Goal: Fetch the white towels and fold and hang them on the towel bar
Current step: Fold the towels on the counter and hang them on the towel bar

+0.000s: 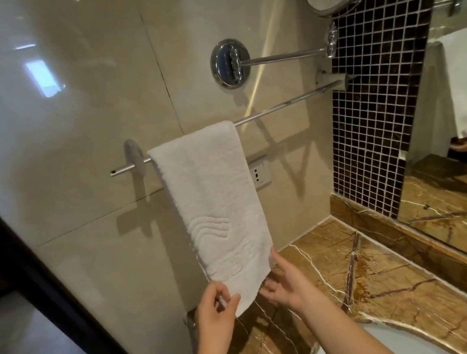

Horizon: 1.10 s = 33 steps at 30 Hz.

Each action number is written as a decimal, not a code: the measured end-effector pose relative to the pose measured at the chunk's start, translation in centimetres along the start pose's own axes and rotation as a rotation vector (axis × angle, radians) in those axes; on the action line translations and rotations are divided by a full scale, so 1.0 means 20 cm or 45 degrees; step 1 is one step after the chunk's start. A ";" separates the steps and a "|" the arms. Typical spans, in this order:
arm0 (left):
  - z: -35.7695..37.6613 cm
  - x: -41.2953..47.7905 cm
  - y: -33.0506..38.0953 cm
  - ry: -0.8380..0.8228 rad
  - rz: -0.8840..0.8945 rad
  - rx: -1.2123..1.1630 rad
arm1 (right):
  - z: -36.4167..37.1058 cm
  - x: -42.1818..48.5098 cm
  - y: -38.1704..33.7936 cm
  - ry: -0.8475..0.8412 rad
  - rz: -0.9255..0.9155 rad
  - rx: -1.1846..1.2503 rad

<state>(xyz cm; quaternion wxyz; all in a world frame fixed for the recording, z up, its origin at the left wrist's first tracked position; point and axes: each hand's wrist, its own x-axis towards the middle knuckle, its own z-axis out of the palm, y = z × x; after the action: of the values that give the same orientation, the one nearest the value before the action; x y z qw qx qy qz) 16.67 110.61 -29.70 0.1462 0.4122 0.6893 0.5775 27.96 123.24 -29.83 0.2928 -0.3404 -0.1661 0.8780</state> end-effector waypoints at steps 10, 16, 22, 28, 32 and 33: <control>-0.03 0.09 -0.09 0.028 -0.065 0.120 | 0.07 0.02 0.20 0.013 -0.122 0.127; -0.06 0.18 -0.10 -0.166 -0.113 0.260 | 0.09 0.03 0.24 -0.051 0.013 0.249; -0.12 0.25 -0.03 -0.635 -0.021 0.512 | 0.18 0.03 0.33 -0.182 0.185 0.192; -0.24 0.33 0.17 -0.699 0.025 0.841 | 0.26 0.07 0.36 -0.166 0.223 0.239; -0.34 0.43 0.46 -0.532 0.242 0.924 | 0.25 0.07 0.36 -0.106 0.193 0.296; -0.37 0.46 0.53 -0.485 0.299 0.897 | 0.25 0.06 0.36 -0.095 0.189 0.294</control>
<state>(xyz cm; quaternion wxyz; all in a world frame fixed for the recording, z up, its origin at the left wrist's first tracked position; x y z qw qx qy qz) 10.31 112.38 -15.25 0.0542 0.6122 0.7538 0.2326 20.85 117.91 -30.39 0.2580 -0.2830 -0.0491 0.9225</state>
